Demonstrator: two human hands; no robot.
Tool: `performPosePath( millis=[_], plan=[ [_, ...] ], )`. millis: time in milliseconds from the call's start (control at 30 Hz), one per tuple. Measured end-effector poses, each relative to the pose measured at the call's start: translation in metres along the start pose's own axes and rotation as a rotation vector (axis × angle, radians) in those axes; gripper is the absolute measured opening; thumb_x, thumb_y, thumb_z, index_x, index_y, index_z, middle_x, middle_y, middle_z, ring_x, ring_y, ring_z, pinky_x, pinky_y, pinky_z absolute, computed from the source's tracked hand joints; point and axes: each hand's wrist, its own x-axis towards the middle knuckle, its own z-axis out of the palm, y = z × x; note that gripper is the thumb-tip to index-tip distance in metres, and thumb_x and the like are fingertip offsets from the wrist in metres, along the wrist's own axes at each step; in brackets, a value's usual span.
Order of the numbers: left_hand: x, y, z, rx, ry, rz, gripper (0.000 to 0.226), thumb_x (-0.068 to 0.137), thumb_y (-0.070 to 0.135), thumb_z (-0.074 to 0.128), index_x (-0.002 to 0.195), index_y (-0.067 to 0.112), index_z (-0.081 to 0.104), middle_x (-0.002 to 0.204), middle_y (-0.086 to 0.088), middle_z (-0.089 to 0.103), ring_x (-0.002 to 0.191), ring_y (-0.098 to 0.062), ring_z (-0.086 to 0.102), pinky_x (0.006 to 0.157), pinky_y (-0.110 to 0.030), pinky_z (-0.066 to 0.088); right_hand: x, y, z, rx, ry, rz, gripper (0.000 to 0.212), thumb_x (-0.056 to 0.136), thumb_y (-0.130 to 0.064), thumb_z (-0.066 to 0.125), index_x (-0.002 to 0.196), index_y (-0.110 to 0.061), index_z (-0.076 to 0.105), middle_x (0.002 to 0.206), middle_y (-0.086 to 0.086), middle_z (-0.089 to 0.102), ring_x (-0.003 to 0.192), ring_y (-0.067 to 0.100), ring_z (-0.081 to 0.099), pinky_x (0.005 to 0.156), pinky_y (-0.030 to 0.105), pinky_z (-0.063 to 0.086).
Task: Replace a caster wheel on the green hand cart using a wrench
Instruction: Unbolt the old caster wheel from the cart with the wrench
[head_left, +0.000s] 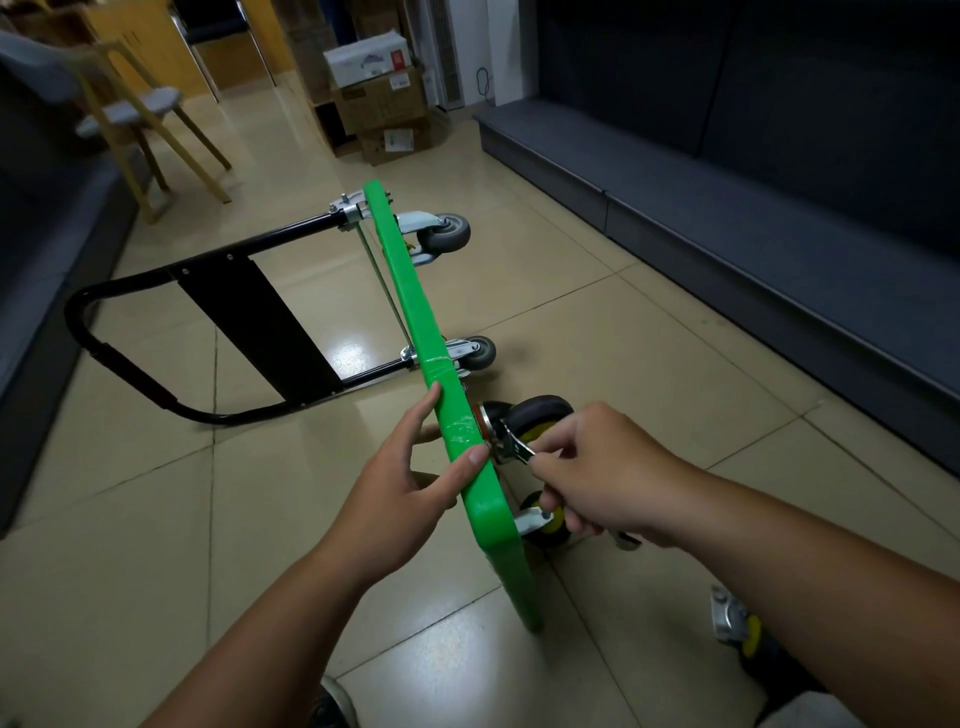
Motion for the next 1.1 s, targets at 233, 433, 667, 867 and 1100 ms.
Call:
performPosePath(
  millis=[233,433,667,867,1100],
  plan=[
    [0.002,-0.001,0.001,-0.018,0.017,0.009,0.094,0.074,0.062,0.07,0.157,0.051,0.027,0.143,0.005,0.052,0.089,-0.015,0.078,0.08,-0.038,0.065,0.0,-0.009,0.003,0.12,-0.147,0.094,0.027,0.104,-0.015,0.044,0.101,-0.003,0.068,0.075,0.017,0.068,0.042,0.017,0.056,0.041,0.022,0.043],
    [0.0,-0.003,0.001,0.01,0.015,0.009,0.098,0.071,0.069,0.067,0.157,0.053,0.024,0.142,0.009,0.051,0.089,-0.011,0.077,0.08,-0.038,0.065,-0.003,-0.002,0.007,0.261,-0.277,0.048,0.022,0.105,-0.013,0.049,0.105,0.001,0.067,0.074,0.015,0.061,0.05,0.024,0.064,0.046,0.026,0.052],
    [-0.001,0.0,-0.001,0.004,0.007,-0.001,0.1,0.069,0.068,0.067,0.157,0.051,0.024,0.141,0.009,0.05,0.087,-0.013,0.078,0.079,-0.04,0.065,0.005,0.042,0.017,0.04,-0.205,-0.166,0.026,0.105,-0.016,0.051,0.125,-0.021,0.068,0.073,0.002,0.064,0.056,0.021,0.066,0.051,0.032,0.054],
    [-0.001,0.001,0.0,-0.016,-0.006,-0.009,0.099,0.069,0.067,0.069,0.156,0.052,0.024,0.132,0.025,0.05,0.087,-0.014,0.078,0.077,-0.034,0.064,0.019,0.061,0.042,-0.133,0.01,-0.346,0.041,0.103,-0.015,0.054,0.136,-0.037,0.06,0.118,-0.014,0.071,0.109,0.006,0.066,0.097,0.034,0.055],
    [0.002,0.001,-0.002,-0.005,-0.021,-0.02,0.098,0.072,0.064,0.07,0.157,0.052,0.024,0.133,0.019,0.051,0.088,-0.016,0.078,0.083,-0.046,0.064,-0.004,0.08,0.012,-0.368,-0.028,0.015,0.015,0.097,-0.015,0.053,0.089,-0.014,0.066,0.072,0.006,0.07,0.059,0.023,0.071,0.053,0.032,0.054]
  ],
)
